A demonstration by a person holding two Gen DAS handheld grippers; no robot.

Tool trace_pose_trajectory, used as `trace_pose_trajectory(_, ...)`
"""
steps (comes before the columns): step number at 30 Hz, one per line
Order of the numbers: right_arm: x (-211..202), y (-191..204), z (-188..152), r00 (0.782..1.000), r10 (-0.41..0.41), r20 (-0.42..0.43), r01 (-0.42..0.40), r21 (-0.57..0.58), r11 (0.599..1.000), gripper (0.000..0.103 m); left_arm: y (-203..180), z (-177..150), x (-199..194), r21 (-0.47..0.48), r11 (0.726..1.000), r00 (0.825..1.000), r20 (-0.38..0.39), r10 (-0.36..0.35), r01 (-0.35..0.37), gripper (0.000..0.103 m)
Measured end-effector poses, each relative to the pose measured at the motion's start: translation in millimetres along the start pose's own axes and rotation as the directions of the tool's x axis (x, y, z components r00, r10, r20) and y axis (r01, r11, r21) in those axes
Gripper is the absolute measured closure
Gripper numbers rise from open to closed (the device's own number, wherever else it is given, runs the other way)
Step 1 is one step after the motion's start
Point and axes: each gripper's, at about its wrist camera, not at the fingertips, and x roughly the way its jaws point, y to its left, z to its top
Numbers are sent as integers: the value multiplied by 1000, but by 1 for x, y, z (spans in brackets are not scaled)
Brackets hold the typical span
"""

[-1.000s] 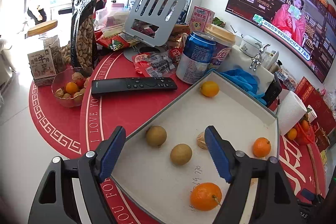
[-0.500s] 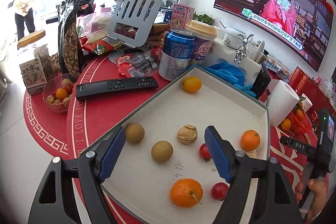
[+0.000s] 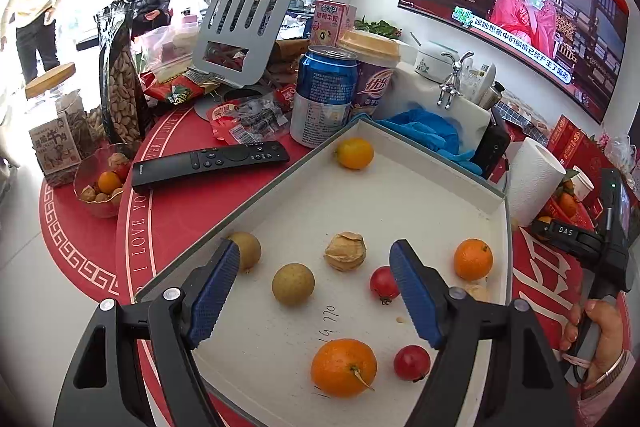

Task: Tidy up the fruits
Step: 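Move the right tool to a loose mandarin orange by the basket and grasp it, then grasp a brown kiwi on the tablecloth with the left tool while the right tool holds the orange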

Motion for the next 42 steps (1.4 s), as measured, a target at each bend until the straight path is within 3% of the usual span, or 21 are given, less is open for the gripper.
trace_pose_trajectory(6,-24,-10,-30,999,43,-27,-43,-7,999,62,-14,-2,-7,52,998,999,29,-36,34,22)
trace_pose_trajectory(9,-50,-20,-56,998,52,-38,-53,-18,998,62,-36,-6,-15,158,986,996,66,-59,48,22)
trace_pose_trajectory(12,-78,-38,-84,998,52,-27,-52,-9,999,61,-71,-14,-21,287,955,994,57,-98,78,22)
trace_pose_trajectory(14,-95,-55,-98,999,48,-16,-48,5,999,61,-104,-18,-24,399,906,988,12,-157,139,22)
trace_pose_trajectory(16,-109,-68,-109,999,52,-9,-52,19,998,61,-144,-22,-22,526,828,978,-44,-203,196,22)
trace_pose_trajectory(20,-123,-95,-115,996,86,14,-87,54,995,61,-217,-21,-4,698,674,968,-127,-216,242,22)
trace_pose_trajectory(23,-129,-103,-113,991,128,35,-130,79,988,61,-255,-14,23,754,603,965,-183,-189,261,27)
trace_pose_trajectory(25,-134,-106,-113,989,140,47,-144,78,987,61,-271,-10,46,784,571,970,-198,-144,244,40)
trace_pose_trajectory(29,-138,-110,-114,981,187,51,-191,83,978,61,-282,-7,91,786,546,952,-297,-77,289,52)
trace_pose_trajectory(31,-143,-111,-116,978,198,61,-202,75,977,61,-285,-8,104,822,523,969,-244,-35,226,53)
trace_pose_trajectory(32,-146,-112,-116,977,201,68,-206,72,976,61,-286,-8,107,833,511,972,-235,-22,213,53)
trace_pose_trajectory(35,-150,-115,-115,972,220,84,-227,80,971,61,-288,-6,112,834,509,968,-249,2,214,53)
trace_pose_trajectory(36,-151,-117,-115,971,224,87,-231,85,969,61,-289,-8,112,832,504,962,-272,4,233,66)
trace_pose_trajectory(37,-152,-118,-115,970,225,89,-233,89,968,61,-289,-11,110,814,508,947,-321,-12,282,96)
trace_pose_trajectory(38,-152,-120,-114,969,230,90,-238,98,966,61,-290,-15,109,804,509,938,-347,-17,307,103)
trace_pose_trajectory(40,-152,-123,-113,966,243,91,-252,118,960,61,-292,-26,101,827,491,953,-303,-18,273,103)
trace_pose_trajectory(42,-153,-125,-112,964,247,98,-259,132,957,61,-290,-33,89,807,501,942,-332,-53,312,103)
